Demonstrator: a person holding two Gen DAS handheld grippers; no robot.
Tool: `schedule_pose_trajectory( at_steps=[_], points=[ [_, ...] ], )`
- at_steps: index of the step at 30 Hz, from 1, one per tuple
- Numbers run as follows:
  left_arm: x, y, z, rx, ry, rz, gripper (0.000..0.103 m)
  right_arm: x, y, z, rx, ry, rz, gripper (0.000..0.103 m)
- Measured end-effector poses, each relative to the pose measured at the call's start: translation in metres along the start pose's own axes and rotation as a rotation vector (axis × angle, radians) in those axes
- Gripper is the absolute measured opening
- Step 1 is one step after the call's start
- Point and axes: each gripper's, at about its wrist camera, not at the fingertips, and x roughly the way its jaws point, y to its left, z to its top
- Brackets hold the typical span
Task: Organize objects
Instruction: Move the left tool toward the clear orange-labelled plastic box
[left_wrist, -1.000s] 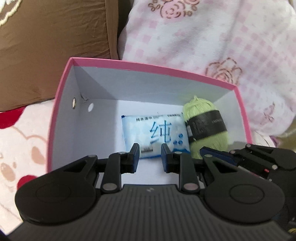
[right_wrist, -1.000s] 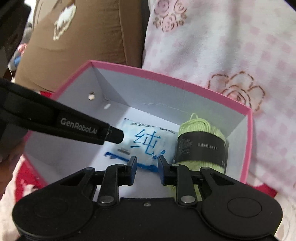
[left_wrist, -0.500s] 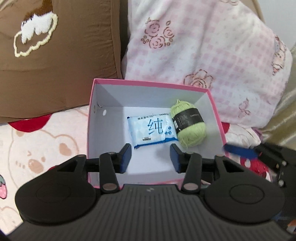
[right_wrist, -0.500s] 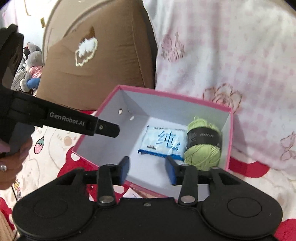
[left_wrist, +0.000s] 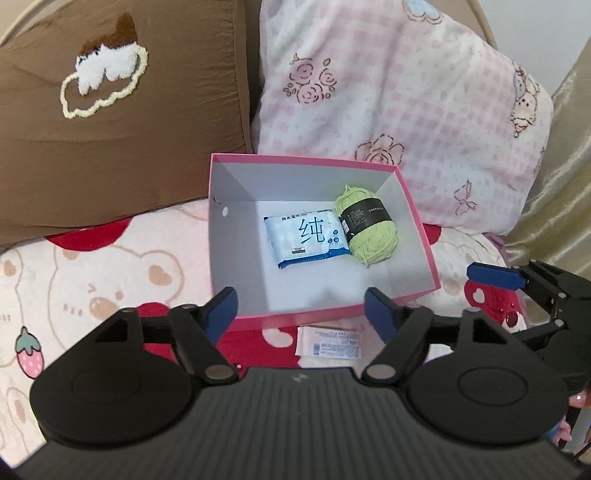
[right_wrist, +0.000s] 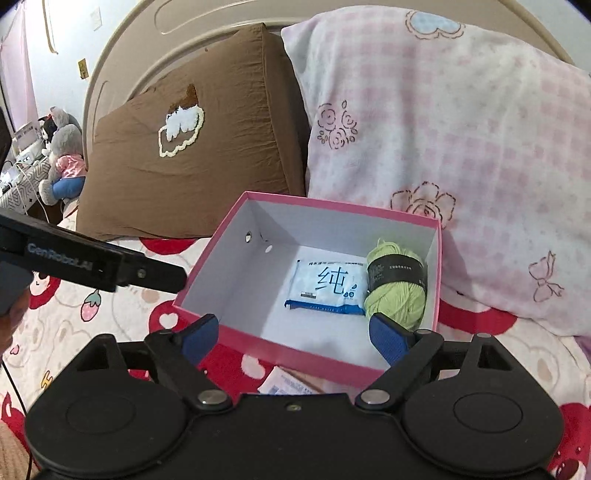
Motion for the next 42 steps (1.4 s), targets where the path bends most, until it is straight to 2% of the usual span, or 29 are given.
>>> schedule_pose_trajectory(
  at_steps=[1,3,5,10,16,25,32,42],
  points=[
    [-0.005,0.000,-0.002,0.010,-0.001,-0.002,0.081,-0.003,0.002,-0.001,0.000,0.003,-0.005,0.093],
    [-0.012,-0.002,-0.005,0.031,-0.004,-0.006,0.093,-0.008,0.005,-0.003,0.003,0.007,-0.020,0.096],
    [-0.020,-0.005,-0.009,0.044,-0.007,-0.006,0.096,-0.011,0.007,-0.005,0.005,0.015,-0.041,0.096],
    [-0.031,-0.009,-0.021,0.063,0.033,-0.048,0.098,-0.023,0.014,-0.010,0.004,0.044,-0.073,0.096],
    [-0.042,-0.016,-0.035,0.135,0.041,-0.028,0.098,-0.039,0.024,-0.020,-0.014,0.062,-0.066,0.096],
    [-0.050,-0.013,-0.041,0.139,0.039,-0.031,0.098,-0.045,0.036,-0.037,-0.016,0.163,0.002,0.096],
    [-0.051,-0.011,-0.054,0.171,0.085,-0.056,0.098,-0.042,0.050,-0.050,0.000,0.264,0.067,0.096],
    [-0.057,-0.002,-0.087,0.218,0.136,-0.036,0.098,-0.041,0.081,-0.062,-0.086,0.297,0.095,0.096]
  ],
)
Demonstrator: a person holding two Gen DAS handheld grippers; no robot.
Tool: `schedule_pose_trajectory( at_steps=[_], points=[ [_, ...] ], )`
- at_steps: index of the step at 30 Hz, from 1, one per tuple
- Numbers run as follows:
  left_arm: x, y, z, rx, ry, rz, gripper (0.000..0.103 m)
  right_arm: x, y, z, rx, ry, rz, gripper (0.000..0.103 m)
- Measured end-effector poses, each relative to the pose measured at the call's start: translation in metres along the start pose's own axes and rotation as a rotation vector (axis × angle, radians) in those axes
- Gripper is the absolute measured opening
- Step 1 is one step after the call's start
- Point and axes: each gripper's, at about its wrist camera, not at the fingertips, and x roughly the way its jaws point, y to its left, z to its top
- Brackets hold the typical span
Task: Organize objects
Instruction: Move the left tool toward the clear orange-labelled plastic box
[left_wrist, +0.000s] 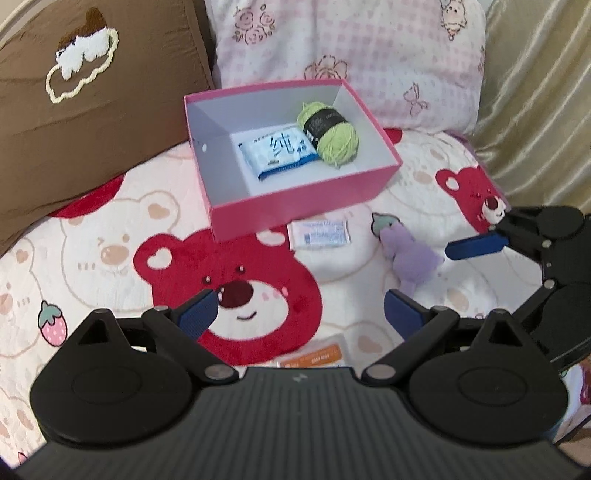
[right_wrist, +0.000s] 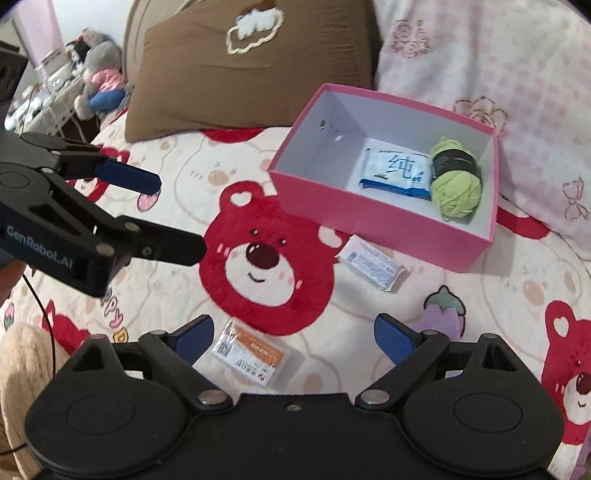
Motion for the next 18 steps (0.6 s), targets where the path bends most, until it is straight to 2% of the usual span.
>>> schedule_pose_trajectory(
  at_steps=[18],
  points=[
    [0.008,0.018,-0.057,-0.059,0.075,0.007,0.098,0.017,0.029,-0.022,-0.055,0.037,0.046,0.096]
  ],
)
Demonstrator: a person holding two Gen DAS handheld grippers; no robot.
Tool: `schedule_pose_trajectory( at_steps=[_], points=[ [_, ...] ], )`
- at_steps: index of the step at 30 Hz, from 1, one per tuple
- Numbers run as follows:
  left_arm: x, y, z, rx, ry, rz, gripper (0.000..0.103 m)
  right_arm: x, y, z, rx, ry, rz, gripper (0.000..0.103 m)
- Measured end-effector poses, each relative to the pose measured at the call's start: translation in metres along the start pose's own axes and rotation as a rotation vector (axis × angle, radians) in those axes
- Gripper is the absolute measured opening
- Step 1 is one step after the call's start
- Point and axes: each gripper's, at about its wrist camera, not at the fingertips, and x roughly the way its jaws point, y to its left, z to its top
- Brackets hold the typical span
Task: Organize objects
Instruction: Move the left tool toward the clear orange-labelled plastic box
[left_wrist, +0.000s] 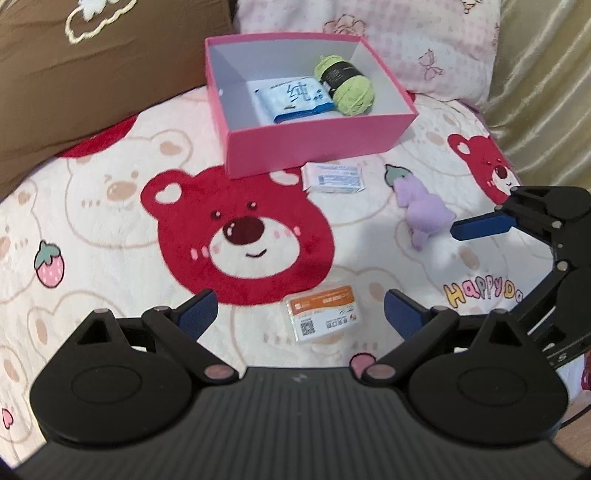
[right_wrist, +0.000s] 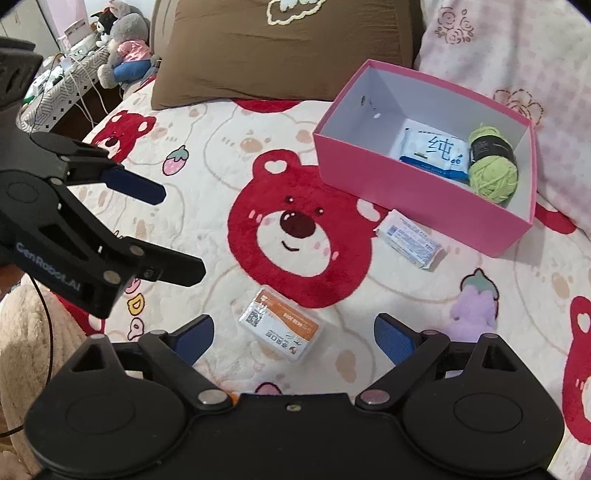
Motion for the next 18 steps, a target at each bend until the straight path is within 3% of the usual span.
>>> schedule_pose_trajectory(
  at_steps=[4,11,14,18],
  points=[
    [0.007,0.007,-0.010,-0.015,0.011,0.007,0.098,0.007,0.003,-0.008,-0.008,-0.016,0.014,0.096],
    [0.017,0.009,-0.026,-0.015,0.002,0.007,0.098,0.013,-0.003,-0.036,0.034,-0.138,0.083,0.096],
    [0.025,0.006,-0.032,0.019,-0.027,0.003,0.098,0.023,-0.006,-0.051,-0.017,-0.200,0.097,0.096],
    [0.042,0.008,-0.042,-0.007,-0.033,-0.017,0.097,0.051,-0.008,-0.068,-0.102,-0.200,0.037,0.096]
  ],
)
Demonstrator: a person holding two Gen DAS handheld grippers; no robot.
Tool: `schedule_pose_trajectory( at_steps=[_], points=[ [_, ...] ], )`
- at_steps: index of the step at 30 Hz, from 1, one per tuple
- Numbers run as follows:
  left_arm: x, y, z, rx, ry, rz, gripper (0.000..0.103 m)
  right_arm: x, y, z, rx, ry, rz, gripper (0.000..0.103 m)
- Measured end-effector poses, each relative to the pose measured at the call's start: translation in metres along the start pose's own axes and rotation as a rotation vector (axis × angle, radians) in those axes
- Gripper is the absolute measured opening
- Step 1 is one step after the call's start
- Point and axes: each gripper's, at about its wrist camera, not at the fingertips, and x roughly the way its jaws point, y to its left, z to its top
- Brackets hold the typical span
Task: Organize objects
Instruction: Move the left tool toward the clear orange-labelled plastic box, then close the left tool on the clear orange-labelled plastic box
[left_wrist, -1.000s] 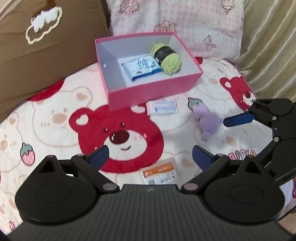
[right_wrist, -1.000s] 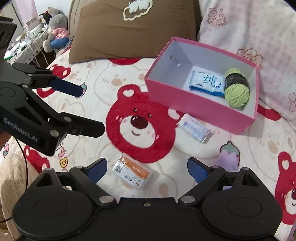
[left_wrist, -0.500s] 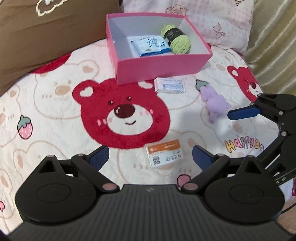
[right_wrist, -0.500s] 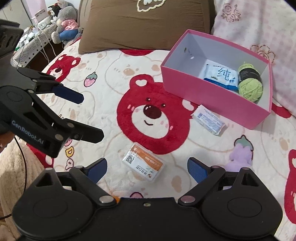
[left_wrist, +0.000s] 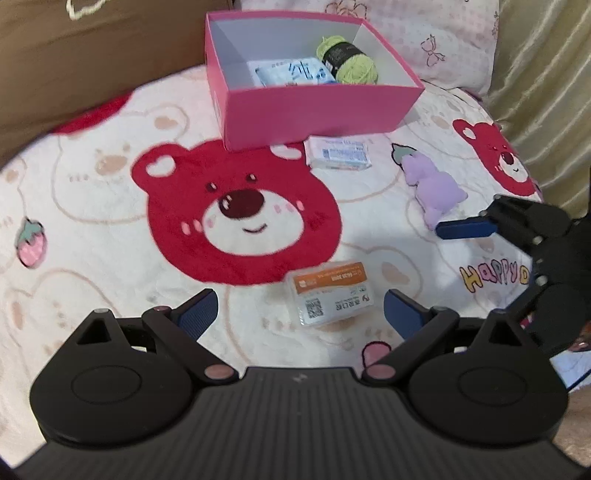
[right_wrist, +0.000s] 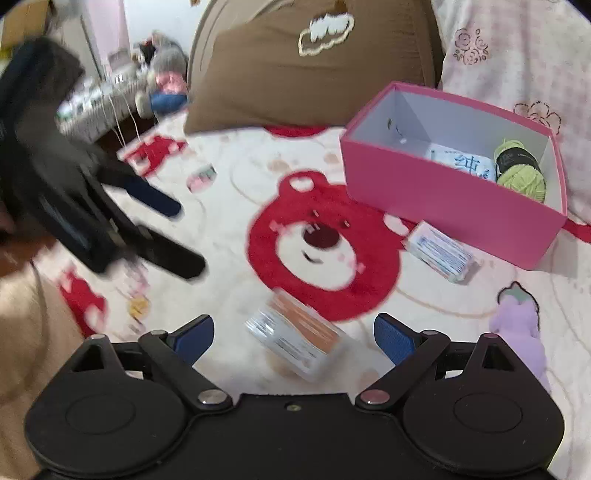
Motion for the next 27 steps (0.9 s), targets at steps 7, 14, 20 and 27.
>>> schedule_pose_trajectory(
  at_steps=[7,14,20,27],
  points=[
    [0.029,-0.001,-0.020,-0.005,-0.030,0.030,0.097,0.028,-0.004,-0.032,0.045,-0.029,0.003,0.095],
    [0.048,0.009,-0.032,-0.032,-0.074,0.041,0.095,0.043,0.004,-0.046,0.029,-0.050,-0.025,0.095],
    [0.049,-0.016,-0.041,0.037,-0.114,-0.002,0.095,0.057,0.007,-0.049,-0.004,-0.045,-0.052,0.090],
    [0.065,-0.021,-0.046,0.055,-0.131,0.058,0.094,0.069,0.005,-0.058,0.043,-0.077,-0.103,0.085]
  ],
)
